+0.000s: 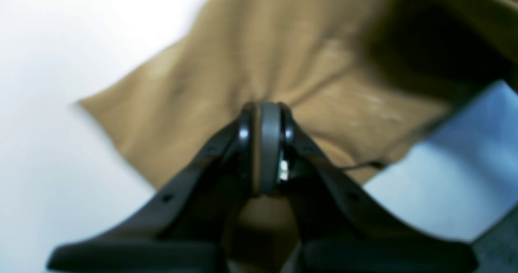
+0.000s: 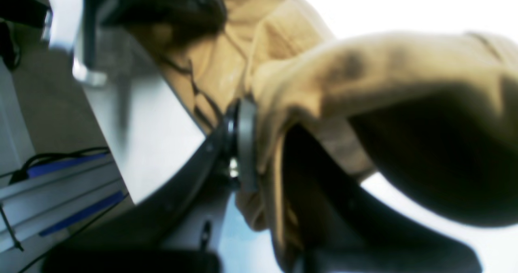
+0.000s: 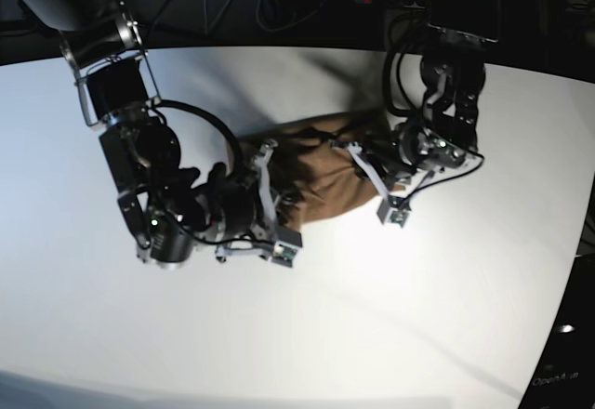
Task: Fold the T-shirt properly
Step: 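Lift the gripped end with the right gripper and fold it toward the left gripper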
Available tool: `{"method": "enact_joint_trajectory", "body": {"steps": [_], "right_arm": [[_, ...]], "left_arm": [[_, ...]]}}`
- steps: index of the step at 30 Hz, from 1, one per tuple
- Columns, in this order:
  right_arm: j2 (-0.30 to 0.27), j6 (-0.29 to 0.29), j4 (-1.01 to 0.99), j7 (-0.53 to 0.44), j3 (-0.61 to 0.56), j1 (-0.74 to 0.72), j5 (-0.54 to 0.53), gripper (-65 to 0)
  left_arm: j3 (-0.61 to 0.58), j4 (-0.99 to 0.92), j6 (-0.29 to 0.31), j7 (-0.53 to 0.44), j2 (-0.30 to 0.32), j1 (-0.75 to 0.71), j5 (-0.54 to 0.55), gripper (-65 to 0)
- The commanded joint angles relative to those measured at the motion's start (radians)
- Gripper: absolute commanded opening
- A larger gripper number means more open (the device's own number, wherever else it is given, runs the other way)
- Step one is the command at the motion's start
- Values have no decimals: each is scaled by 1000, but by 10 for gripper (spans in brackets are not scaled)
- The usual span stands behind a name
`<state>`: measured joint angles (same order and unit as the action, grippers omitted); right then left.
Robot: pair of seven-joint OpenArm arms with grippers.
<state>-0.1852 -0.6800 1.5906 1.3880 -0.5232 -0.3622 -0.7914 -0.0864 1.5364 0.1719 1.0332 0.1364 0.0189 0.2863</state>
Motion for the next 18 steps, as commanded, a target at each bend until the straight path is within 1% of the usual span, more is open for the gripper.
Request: {"method": "enact_joint_trajectory", "body": {"steps": [1,5,9,11,13,15,18], "right_arm": [[0,-2,15,-12,5,-24,-12,-646],[0,-2,17,-12,5,-22,-12,-646],[0,-2,20,-12,5,-8,-12,-646],[0,-1,24,-12,5,2,-12,-646],[0,-1,24,-14,5,4,-12,-646],[0,-1,24,-14,5,5,-12,-646],[0,-1,24,-14,5,5,-12,-646]], "left_arm": [[10,20,4,-8,4,11,3,-617],[26,29,7,-6,4,8,4,-617],[26,95,7,-6,4,6,3,-613],[26,134,1,-6,4,6,3,-573],[27,160,1,0,4,10,3,-508],[27,183,1,26,4,16,3,-458],[47,252,1,62,4,10,3,-445]]}}
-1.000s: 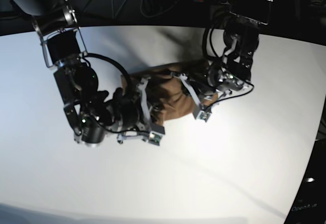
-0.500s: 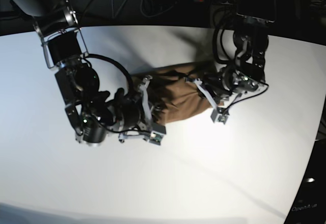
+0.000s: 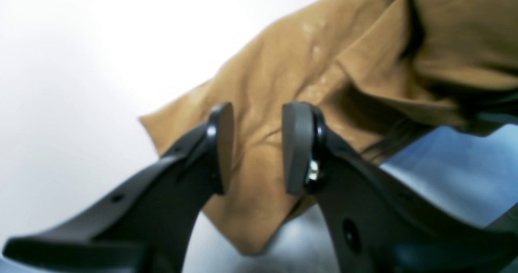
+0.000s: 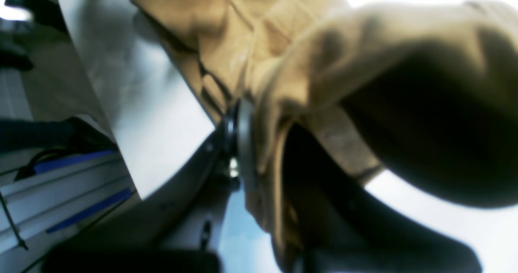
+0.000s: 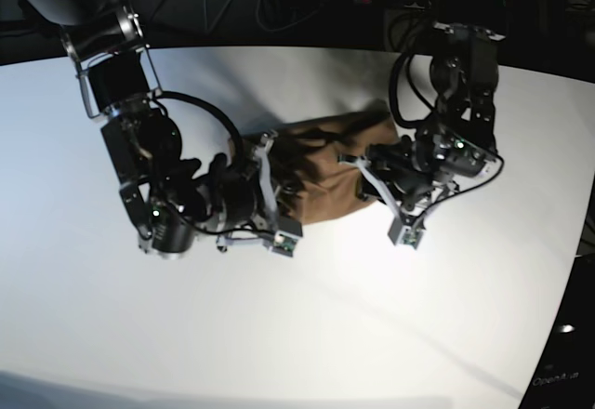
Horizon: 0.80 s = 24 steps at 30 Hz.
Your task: Fold the T-shirt properly
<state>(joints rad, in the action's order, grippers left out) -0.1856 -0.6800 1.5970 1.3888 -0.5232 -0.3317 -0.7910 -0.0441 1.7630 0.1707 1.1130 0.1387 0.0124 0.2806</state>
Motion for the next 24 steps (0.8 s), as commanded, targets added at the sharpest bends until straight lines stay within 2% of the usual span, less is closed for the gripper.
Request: {"method": "enact_joint_trajectory", "body": {"steps": [1,4,6,9,14,18,20,22,24], "right_arm": [[1,4,18,-15,5,-25,-12,-646],[2,76,18,-15,-22,-25,-12,-646],[4,101,18,-19,-53,-27,-12,-646],[10,102,18,-24,-101,-28,-14,-646],[50,102,18,-32,-105,-30,-14,-646],[100,102,18,-33,-110,-39,-14,-646],[127,102,16,-29,-116,-50,-14,-646],[136,102,13,-35,-145,-51,-14,-646],[136,102,12,-41,-183,-53,-14,-646]], "left_arm": [[17,54,7,-4,2,14,10,-445],[99,136,10,45,2,-16,15,-445],[160,182,10,65,2,-41,16,-445],[226,212,11,88,42,-87,19,-446],[283,219,13,78,101,-196,19,-447],[309,219,19,75,106,-259,19,-447],[309,219,62,54,106,-289,9,-447],[316,211,89,28,106,-317,9,-447],[324,209,92,5,100,-334,7,-447]]}}
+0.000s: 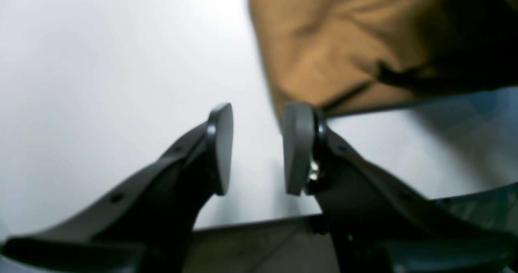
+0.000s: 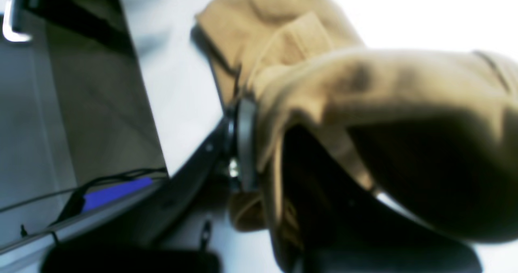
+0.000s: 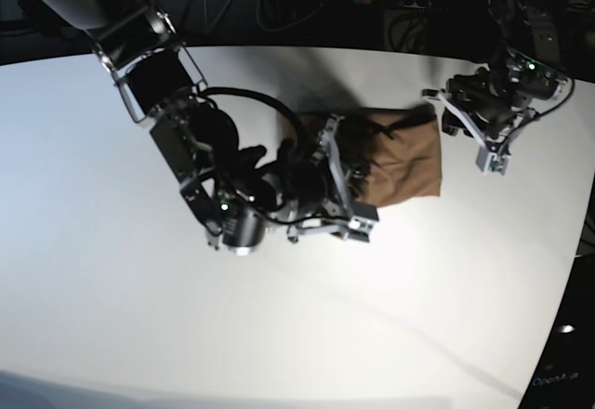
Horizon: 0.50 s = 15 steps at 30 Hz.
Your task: Fold the T-shirt properly
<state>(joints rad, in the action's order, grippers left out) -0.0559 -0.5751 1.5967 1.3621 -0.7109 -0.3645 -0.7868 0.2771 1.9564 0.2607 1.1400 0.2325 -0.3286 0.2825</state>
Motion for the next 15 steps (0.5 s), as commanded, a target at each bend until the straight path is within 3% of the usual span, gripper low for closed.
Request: {"method": "enact_joint_trajectory", "body": {"steps": [1,7,12,15], "right_arm": [[6,-3,12,-26,-14,-20,-18,-647],[3,-1,11,-63,-59,-17,-16,-647],[-15,-1,12,-60,-59,-15,-16,-647],[-17,-1,12,-59,-59,-14,-16,-647]], "left_arm": [[3,14,2,-35,6,0,5,-447],[30,-45,-1,-61,5,1,5,-461],[87,-94,4,-62,3,38,7,-592],[92,-98,1,-61,5,41,7,-632]]}}
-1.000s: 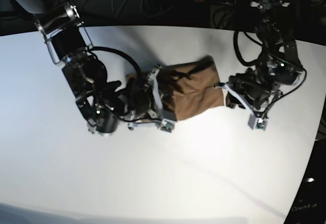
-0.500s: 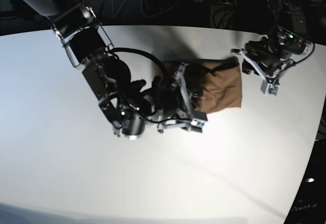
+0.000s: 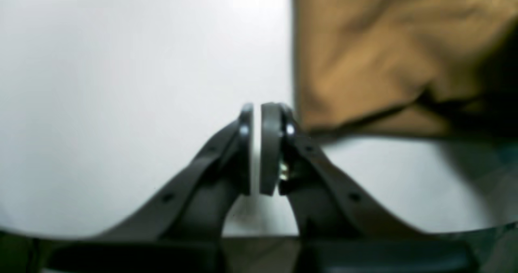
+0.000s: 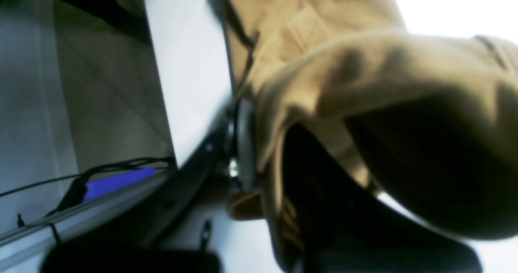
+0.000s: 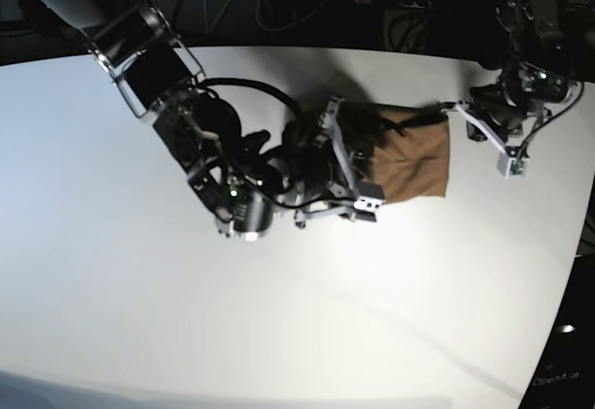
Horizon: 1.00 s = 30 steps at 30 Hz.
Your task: Fold the T-shirt properly
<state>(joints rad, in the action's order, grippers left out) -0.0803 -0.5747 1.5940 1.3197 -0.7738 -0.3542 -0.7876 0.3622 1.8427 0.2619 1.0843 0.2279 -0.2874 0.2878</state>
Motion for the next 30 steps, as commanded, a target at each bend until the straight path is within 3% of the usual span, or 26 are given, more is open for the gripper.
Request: {"method": "enact_joint_trajectory", "body": {"steps": [1,5,11,17,23,30], "right_arm": [[6,-1,15,-16,4,-22,-16,-647],[-6,-1,19,-18,4,-12,-16,-647],[-36,-1,19,-18,4,-10,-17,-647],[-55,-1,21,-21,4,-16,-17,-647],[-65,-1,21,-22,4,-16,-17,-647],[-43,-1,21,-15,3,-19,-17,-647]], "left_arm": [[19,16,0,-5,9,1,1,-628],[53,-27,0,-5,14,69,-12,-627],[50,-171,4,-6,8,187,-117,-627],[-67,-306,-2,-79,6,256,-126,-627],[-105,-436,-2,-154,-26,288,-127,-627],[-142,-466,-2,-151,-34,297,-127,-627]]}}
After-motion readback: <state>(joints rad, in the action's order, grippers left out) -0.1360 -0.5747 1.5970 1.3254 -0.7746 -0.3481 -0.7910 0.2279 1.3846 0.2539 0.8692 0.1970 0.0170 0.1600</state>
